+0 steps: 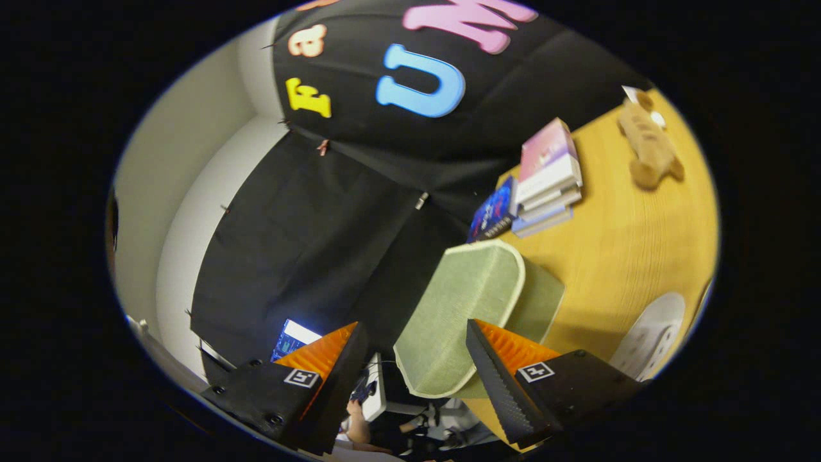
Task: Open the storage box then place both shoes into the box .Put the left shoe in first, then the right shoe, with the right side of both shoes facing outward in a uniform manner.
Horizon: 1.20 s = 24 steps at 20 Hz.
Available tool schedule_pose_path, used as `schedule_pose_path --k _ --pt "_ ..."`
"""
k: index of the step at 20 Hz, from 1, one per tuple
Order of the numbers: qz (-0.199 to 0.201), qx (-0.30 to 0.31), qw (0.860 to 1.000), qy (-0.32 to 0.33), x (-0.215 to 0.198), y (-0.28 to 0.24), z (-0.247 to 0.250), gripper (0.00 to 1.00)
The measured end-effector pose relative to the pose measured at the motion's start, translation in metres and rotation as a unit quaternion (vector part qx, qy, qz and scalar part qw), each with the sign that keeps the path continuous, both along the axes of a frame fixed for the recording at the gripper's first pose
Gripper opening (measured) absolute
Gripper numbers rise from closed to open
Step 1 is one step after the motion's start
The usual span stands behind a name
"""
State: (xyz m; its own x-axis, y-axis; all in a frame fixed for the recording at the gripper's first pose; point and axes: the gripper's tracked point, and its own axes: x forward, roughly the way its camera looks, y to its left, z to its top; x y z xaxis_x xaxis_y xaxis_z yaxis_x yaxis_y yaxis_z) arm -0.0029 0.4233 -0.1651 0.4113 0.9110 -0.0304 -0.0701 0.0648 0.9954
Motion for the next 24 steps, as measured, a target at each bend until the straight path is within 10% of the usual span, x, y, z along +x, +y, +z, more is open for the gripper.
schedule_pose_path --k 16,20,22,24 --pt "0.039 0.113 0.981 0.152 -0.015 0.067 -0.056 0.95" --pt "0.052 0.124 0.976 0.172 -0.023 0.067 -0.057 0.53" --pt "0.028 0.120 0.980 0.155 -0.014 0.060 -0.050 0.09" --pt "0.024 0.114 0.983 0.140 -0.013 0.059 -0.037 0.05"
